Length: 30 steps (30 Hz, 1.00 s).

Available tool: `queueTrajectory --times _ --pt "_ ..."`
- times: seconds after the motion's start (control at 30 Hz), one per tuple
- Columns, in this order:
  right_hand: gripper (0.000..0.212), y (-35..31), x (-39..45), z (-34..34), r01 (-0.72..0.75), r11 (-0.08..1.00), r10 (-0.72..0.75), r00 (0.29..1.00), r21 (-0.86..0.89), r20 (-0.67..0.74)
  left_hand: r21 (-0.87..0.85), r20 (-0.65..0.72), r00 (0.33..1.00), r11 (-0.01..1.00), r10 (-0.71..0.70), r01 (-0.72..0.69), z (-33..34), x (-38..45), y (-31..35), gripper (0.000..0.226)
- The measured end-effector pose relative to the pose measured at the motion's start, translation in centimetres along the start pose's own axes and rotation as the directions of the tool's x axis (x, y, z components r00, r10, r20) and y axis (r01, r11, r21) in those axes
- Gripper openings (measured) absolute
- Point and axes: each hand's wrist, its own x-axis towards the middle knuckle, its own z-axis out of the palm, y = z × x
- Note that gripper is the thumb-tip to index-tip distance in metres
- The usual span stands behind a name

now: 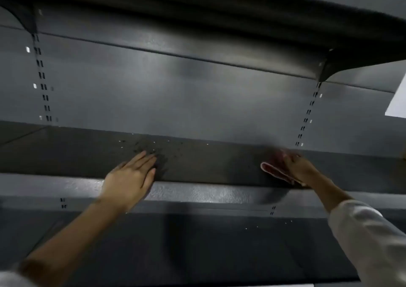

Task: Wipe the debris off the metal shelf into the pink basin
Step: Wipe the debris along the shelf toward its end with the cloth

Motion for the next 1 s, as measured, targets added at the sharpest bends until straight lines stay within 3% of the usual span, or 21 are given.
queueTrajectory --times 0.07,0.17,0.27,0.37,0.43,0.53,0.6,0.7,0.8,0.87,0.93,0.97,1.0 --pt "0.049 0.3 1.6 0.6 -0.06 0.998 0.06 0.998 0.016 -0.012 -0.07 -0.096 0.992 0.994 0.079 -0.086 0.1 -0.1 0.0 0.067" --pt "0.067 0.8 3.5 2.3 -0.173 0.985 0.173 0.984 -0.021 0.038 0.015 -0.261 0.923 0.957 0.282 -0.288 1.1 -1.0 -0.4 0.069" --pt "0.08 1.6 4.3 3.2 -0.207 0.963 0.226 0.969 -0.17 0.101 0.054 -0.301 0.896 0.944 0.327 -0.326 1.5 -1.3 -0.5 0.065" --pt "0.059 1.0 4.4 4.0 -0.005 0.956 0.05 0.988 -0.292 0.145 0.091 -0.384 0.86 0.94 0.338 -0.329 2.4 -1.1 -0.5 0.063" --pt "0.048 -0.9 3.8 4.6 0.169 0.96 -0.132 0.977 -0.224 0.168 0.122 -0.41 0.841 0.935 0.353 -0.333 2.7 -1.0 -0.5 0.06" --pt "0.046 -5.8 1.7 5.6 0.378 0.923 -0.353 0.906 -0.074 0.235 0.138 -0.417 0.832 0.931 0.365 -0.339 3.1 -0.9 -0.6 0.056" --pt "0.04 -9.1 0.2 6.5 0.425 0.904 -0.403 0.878 -0.036 0.259 0.142 -0.424 0.828 0.93 0.367 -0.34 3.1 -0.8 -0.6 0.054" --pt "0.032 -12.0 -1.2 6.9 0.42 0.908 -0.413 0.896 -0.007 0.162 0.171 -0.451 0.799 0.917 0.399 -0.361 3.1 -1.0 -0.8 0.041" --pt "0.03 -10.1 -1.3 5.0 0.532 0.846 -0.533 0.846 -0.048 -0.016 0.185 -0.451 0.785 0.905 0.425 -0.384 2.9 -1.3 -1.3 0.034" --pt "0.035 -6.1 -0.1 2.6 0.414 0.896 -0.425 0.904 -0.159 -0.048 0.191 -0.426 0.803 0.909 0.417 -0.37 2.7 -1.3 -1.3 0.034" --pt "0.04 -1.4 0.9 0.0 0.224 0.969 -0.233 0.969 -0.106 -0.082 0.201 -0.421 0.815 0.917 0.399 -0.345 2.9 -1.2 -1.0 0.028" --pt "0.047 0.8 1.2 -0.9 0.168 0.975 -0.181 0.98 -0.143 -0.081 0.204 -0.426 0.814 0.919 0.394 -0.337 2.9 -1.1 -0.9 0.02" --pt "0.068 2.9 1.9 -1.0 0.1 0.973 -0.122 0.988 -0.207 -0.096 0.208 -0.433 0.814 0.921 0.388 -0.328 2.9 -1.1 -0.8 0.015"
